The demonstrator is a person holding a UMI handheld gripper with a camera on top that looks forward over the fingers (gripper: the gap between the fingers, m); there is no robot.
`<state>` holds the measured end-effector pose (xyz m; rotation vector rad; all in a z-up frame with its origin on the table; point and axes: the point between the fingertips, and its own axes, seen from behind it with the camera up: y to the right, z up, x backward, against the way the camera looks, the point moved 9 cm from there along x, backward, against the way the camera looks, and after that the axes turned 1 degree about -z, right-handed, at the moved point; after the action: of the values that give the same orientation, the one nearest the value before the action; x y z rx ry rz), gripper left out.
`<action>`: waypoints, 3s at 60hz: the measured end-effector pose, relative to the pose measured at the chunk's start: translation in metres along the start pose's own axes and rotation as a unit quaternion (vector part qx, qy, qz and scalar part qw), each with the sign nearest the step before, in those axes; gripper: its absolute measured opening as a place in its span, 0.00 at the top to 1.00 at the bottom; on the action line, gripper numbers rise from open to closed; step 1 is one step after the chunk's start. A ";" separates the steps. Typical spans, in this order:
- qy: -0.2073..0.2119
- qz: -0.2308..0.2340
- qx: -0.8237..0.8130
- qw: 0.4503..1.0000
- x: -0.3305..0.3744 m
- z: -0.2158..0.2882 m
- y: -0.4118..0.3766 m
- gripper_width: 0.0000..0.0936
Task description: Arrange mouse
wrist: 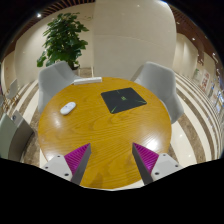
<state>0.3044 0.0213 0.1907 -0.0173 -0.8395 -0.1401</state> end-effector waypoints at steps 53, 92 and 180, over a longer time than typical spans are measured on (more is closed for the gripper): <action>0.029 0.084 0.051 0.995 -0.131 0.028 -0.233 0.08; 0.025 0.066 0.023 0.997 -0.272 0.105 -0.272 0.07; 0.011 -0.057 -0.072 0.996 -0.363 0.181 0.058 0.60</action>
<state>-0.0609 0.1340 0.0444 -0.1028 -0.8072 -0.3064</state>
